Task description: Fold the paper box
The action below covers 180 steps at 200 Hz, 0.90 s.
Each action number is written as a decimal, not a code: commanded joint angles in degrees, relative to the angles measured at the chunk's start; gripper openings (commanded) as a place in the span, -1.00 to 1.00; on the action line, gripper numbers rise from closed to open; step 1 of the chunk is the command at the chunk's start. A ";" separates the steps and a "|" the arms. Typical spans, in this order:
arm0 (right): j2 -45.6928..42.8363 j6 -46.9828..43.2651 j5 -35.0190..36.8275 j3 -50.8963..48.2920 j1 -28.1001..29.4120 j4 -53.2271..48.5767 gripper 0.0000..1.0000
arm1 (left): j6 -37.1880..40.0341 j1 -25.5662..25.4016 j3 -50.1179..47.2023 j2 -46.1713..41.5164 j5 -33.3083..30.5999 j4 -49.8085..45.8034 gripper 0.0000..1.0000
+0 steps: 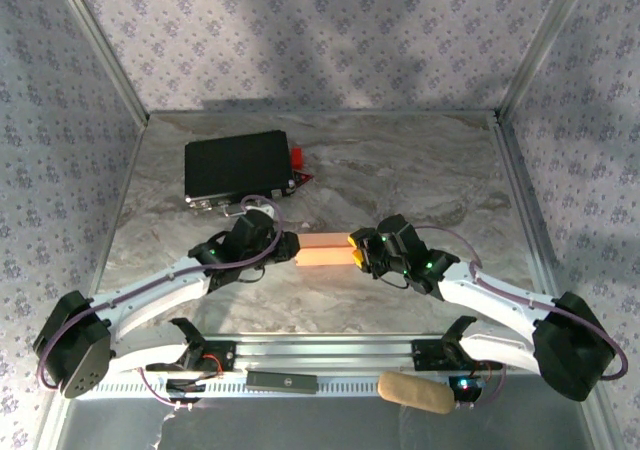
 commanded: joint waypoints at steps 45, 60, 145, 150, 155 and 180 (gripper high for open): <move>-3.87 -6.73 1.06 2.48 -0.99 -11.82 0.06 | 0.21 -0.89 -2.59 -0.20 -2.32 -3.09 -0.54; -4.66 -7.20 1.06 2.29 -0.99 -12.43 0.08 | 0.21 -1.02 -2.68 -0.20 -2.62 -3.32 -0.56; -2.74 -9.60 -1.29 1.30 -1.03 -10.14 -0.18 | 0.16 -1.97 -1.89 -0.20 -3.72 -4.37 -0.59; -2.64 -10.16 -1.23 1.43 -0.87 -10.57 -0.20 | 0.17 -2.02 -1.89 -0.25 -3.90 -4.46 -0.59; -2.47 -10.61 -1.22 1.53 -0.89 -11.34 -0.22 | 0.09 -2.07 -1.89 -0.29 -4.02 -4.61 -0.59; -1.34 -14.43 -0.39 2.71 -0.61 -15.42 -0.35 | 0.16 -2.60 -1.54 -0.17 -4.89 -5.67 -0.59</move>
